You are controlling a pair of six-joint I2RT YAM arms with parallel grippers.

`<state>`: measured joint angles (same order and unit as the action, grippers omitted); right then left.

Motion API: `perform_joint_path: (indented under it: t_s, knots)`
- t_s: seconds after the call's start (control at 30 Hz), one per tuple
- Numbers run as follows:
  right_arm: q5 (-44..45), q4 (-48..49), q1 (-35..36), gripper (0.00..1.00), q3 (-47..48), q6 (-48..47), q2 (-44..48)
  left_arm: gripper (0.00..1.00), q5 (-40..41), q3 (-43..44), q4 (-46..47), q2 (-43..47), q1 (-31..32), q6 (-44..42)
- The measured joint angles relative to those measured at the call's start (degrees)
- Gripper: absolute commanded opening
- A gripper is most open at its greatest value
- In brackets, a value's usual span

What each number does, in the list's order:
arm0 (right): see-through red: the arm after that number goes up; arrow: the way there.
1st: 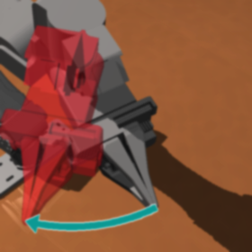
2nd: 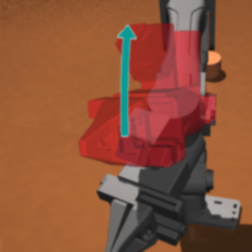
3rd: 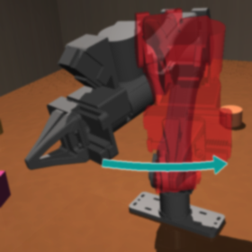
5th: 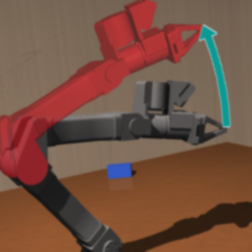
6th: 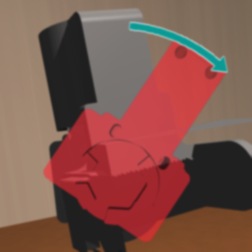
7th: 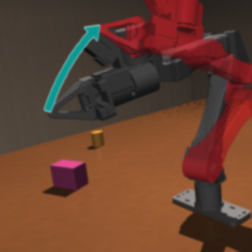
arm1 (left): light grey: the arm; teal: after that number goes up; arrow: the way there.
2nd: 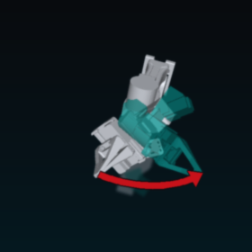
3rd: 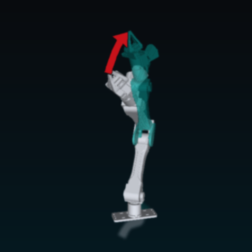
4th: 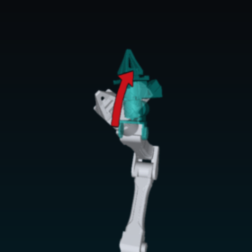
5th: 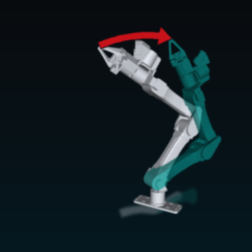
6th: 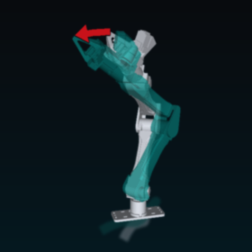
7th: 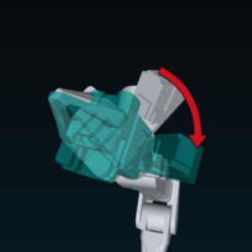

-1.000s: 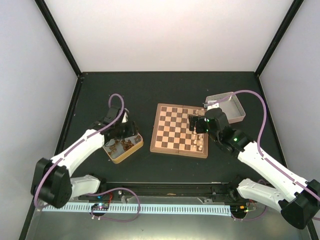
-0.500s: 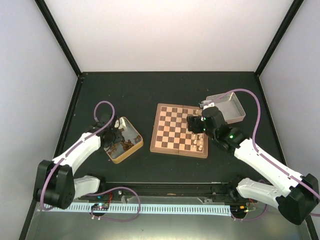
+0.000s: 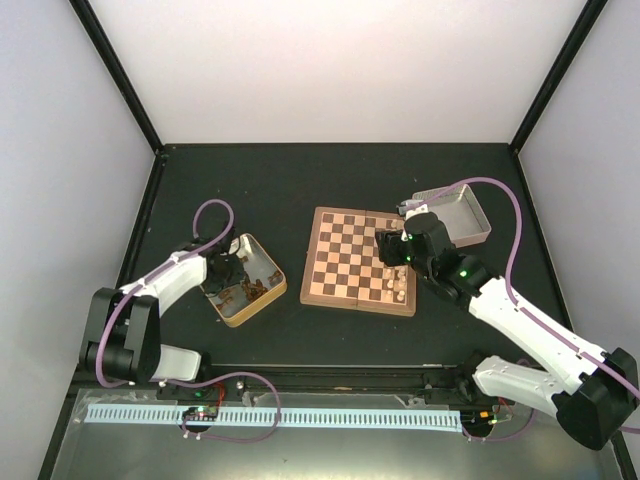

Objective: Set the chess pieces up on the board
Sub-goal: Pick up the chess piece from the storage box, then place the chess piece on the chessboard.

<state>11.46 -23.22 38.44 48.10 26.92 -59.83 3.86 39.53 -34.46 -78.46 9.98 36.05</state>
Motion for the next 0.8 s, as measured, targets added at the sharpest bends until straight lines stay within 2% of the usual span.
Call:
perform_joint_path:
  t_s: [0.13,0.3,0.5,0.67,0.8]
  knots:
    - [-0.04,0.11,0.0,0.61,0.0,0.0,0.0,0.07,1.25,0.2,-0.39,0.52,-0.17,-0.72]
    - [-0.04,0.17,0.0,0.61,0.0,0.02,0.0,0.07,1.68,1.92,-2.01,5.46,-0.17,-1.86]
    - [-0.02,0.55,-0.02,0.61,0.0,0.24,0.26,0.08,-1.77,4.96,-2.89,10.73,0.63,-3.32]
    - [0.33,0.59,-0.02,0.61,-0.02,0.7,1.44,0.1,-8.87,7.65,-2.8,10.43,4.94,-4.94]
    - [0.7,0.61,-0.07,0.61,-0.09,1.53,2.45,0.1,-12.5,14.91,-2.49,4.26,10.84,-5.97]
